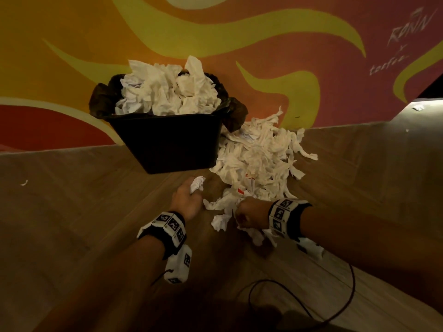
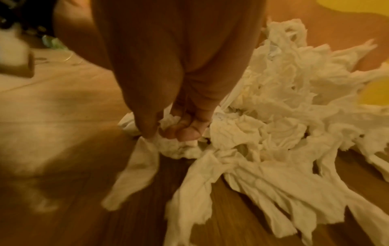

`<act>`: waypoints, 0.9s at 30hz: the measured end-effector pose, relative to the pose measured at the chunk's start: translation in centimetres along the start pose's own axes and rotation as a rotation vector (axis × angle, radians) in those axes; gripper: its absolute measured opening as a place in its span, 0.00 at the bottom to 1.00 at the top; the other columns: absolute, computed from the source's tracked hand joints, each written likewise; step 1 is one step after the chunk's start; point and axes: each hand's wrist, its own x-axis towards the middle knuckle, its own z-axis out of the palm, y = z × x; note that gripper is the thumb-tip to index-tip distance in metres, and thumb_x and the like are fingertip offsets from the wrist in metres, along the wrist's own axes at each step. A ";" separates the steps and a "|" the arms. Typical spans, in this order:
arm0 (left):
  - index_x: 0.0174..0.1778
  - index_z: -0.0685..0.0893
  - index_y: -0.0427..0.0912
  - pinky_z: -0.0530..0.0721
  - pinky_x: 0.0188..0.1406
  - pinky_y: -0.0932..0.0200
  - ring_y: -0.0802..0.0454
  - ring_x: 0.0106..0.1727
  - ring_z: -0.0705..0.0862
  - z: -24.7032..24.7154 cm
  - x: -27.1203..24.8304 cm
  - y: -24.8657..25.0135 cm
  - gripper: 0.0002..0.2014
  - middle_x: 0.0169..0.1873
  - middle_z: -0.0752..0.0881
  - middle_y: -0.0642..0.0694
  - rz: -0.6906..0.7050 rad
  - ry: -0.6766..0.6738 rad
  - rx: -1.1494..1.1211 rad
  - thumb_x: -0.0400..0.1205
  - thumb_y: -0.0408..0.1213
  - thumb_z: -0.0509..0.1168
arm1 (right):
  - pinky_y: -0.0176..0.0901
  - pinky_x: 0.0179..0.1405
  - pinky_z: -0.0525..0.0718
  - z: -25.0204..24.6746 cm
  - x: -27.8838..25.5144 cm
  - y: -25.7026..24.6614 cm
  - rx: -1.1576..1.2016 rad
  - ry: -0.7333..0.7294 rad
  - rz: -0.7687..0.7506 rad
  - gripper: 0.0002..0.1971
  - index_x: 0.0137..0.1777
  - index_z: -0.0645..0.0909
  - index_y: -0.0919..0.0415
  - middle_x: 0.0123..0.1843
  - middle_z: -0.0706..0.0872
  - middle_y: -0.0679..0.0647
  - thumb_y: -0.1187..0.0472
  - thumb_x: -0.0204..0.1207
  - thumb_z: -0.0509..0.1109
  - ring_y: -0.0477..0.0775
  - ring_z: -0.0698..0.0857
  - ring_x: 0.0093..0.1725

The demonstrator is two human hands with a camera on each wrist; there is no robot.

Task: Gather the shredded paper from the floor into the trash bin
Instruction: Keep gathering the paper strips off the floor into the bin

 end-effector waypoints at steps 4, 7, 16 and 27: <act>0.34 0.81 0.48 0.75 0.32 0.60 0.52 0.36 0.83 -0.2 0.1 0.3 0.10 0.30 0.85 0.53 -0.083 0.075 0.024 0.81 0.43 0.61 | 0.42 0.43 0.79 -1.7 -0.4 0.3 0.147 0.124 0.054 0.08 0.46 0.83 0.61 0.42 0.84 0.55 0.57 0.78 0.66 0.53 0.82 0.43; 0.27 0.76 0.44 0.74 0.33 0.57 0.48 0.32 0.79 0.2 0.0 0.6 0.18 0.26 0.81 0.49 -0.156 0.018 -0.045 0.81 0.50 0.62 | 0.29 0.33 0.72 -3.0 -0.3 0.6 0.316 0.320 0.067 0.15 0.30 0.71 0.54 0.29 0.75 0.48 0.59 0.78 0.67 0.43 0.73 0.30; 0.32 0.78 0.43 0.74 0.34 0.62 0.53 0.32 0.80 0.4 -1.3 1.7 0.41 0.29 0.82 0.44 -0.210 -0.128 0.031 0.70 0.78 0.39 | 0.36 0.44 0.74 -5.3 -0.2 1.5 0.396 0.514 0.054 0.08 0.47 0.81 0.60 0.48 0.82 0.50 0.67 0.69 0.74 0.45 0.77 0.42; 0.50 0.78 0.42 0.76 0.24 0.72 0.59 0.31 0.81 0.3 -1.4 0.1 0.09 0.34 0.82 0.51 -0.162 -0.243 0.105 0.88 0.39 0.54 | 0.39 0.35 0.84 -7.8 -1.2 2.7 0.231 0.007 0.332 0.15 0.53 0.88 0.53 0.61 0.84 0.55 0.68 0.79 0.61 0.53 0.85 0.40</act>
